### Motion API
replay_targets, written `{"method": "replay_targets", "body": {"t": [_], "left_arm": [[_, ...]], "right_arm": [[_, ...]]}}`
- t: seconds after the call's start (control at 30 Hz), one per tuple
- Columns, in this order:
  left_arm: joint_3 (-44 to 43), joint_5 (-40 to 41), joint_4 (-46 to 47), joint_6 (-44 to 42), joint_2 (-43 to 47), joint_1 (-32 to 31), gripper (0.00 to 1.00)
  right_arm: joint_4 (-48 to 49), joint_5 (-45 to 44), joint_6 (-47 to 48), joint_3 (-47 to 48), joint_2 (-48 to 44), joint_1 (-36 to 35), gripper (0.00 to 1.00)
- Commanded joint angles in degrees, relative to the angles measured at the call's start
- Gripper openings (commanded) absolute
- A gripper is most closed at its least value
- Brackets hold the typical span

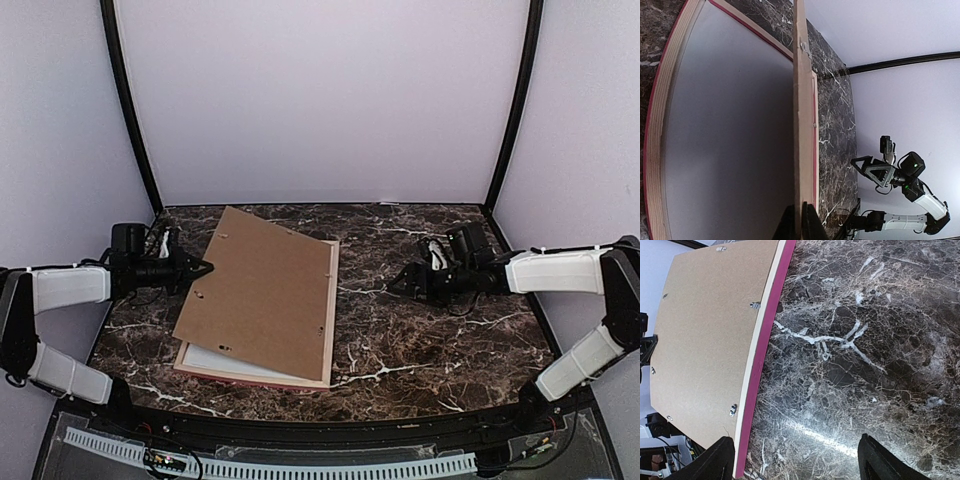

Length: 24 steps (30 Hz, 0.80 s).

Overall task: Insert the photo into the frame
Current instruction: Place the backboard on the frame body.

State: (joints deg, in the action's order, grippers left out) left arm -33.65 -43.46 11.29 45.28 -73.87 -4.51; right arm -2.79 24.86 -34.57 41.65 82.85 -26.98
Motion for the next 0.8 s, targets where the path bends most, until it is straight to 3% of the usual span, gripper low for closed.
{"method": "replay_targets", "body": {"t": [0.0, 0.77], "left_arm": [[-2.42, -1.21, -3.21, -5.29, -2.49, -1.4, 0.03], [-3.68, 0.73, -1.47, -6.29, -11.91, -9.53, 0.13]], "right_arm": [[2.16, 0.93, 0.42, -0.51, 0.89, 0.28, 0.86], [4.38, 1.96, -0.33, 0.01, 3.77, -0.59, 0.86]]}}
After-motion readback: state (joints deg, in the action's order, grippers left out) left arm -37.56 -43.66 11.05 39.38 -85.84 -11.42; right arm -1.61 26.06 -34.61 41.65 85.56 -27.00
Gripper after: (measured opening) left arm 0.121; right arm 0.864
